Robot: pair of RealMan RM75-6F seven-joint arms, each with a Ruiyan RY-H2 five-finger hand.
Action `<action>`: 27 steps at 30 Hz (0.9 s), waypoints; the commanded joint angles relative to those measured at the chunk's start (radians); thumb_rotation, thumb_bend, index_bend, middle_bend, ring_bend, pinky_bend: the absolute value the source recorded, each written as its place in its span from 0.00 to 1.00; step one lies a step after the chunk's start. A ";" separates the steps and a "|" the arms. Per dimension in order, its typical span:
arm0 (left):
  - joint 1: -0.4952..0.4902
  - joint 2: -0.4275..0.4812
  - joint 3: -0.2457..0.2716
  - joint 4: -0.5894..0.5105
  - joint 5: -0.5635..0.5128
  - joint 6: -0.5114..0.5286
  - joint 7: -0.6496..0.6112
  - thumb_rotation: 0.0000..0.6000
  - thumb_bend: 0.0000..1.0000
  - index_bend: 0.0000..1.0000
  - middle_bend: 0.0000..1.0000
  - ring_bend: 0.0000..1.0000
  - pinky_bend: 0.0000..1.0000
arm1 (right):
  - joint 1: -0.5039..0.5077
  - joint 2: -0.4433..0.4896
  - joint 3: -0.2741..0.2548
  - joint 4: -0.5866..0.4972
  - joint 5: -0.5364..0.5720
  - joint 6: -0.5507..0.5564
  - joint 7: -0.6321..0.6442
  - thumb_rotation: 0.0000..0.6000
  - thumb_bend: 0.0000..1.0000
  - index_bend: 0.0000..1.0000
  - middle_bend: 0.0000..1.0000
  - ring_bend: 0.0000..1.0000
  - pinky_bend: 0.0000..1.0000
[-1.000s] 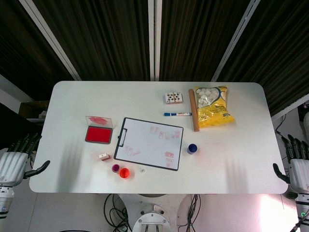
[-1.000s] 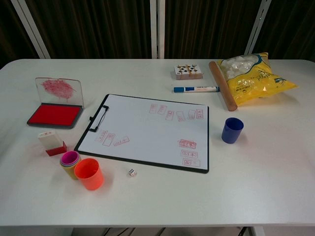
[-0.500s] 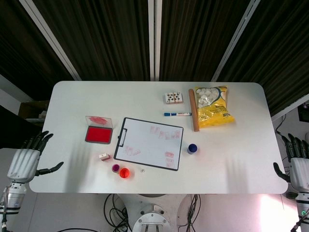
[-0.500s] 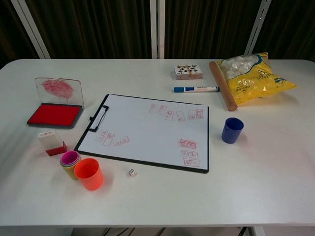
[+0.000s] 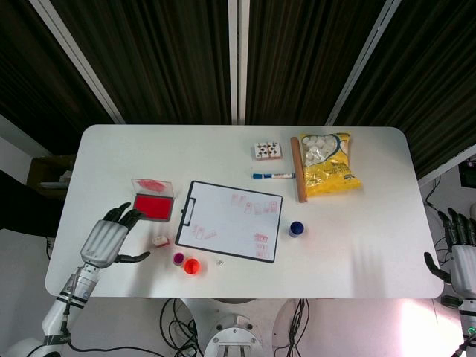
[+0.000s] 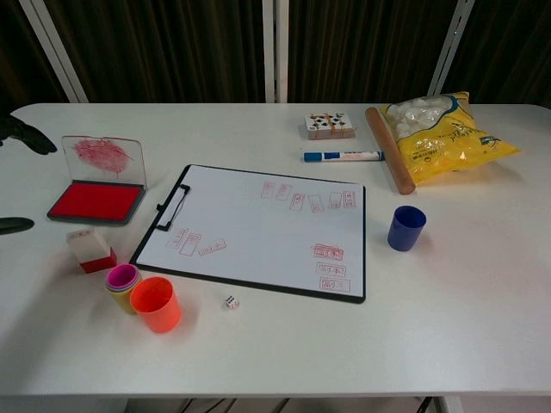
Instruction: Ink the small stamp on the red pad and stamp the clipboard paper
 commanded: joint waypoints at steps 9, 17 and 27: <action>-0.057 -0.132 -0.007 0.090 -0.111 -0.088 0.079 0.70 0.13 0.30 0.30 0.08 0.20 | -0.005 0.002 0.000 0.017 0.004 -0.004 0.017 1.00 0.23 0.00 0.00 0.00 0.00; -0.069 -0.168 -0.013 0.149 -0.153 -0.092 0.086 0.88 0.16 0.33 0.35 0.08 0.20 | 0.000 -0.003 -0.002 0.019 0.007 -0.017 0.007 1.00 0.23 0.00 0.00 0.00 0.00; -0.089 -0.192 -0.014 0.194 -0.163 -0.108 0.032 1.00 0.20 0.36 0.41 0.08 0.20 | 0.007 -0.002 -0.003 0.017 -0.004 -0.023 0.015 1.00 0.24 0.00 0.00 0.00 0.00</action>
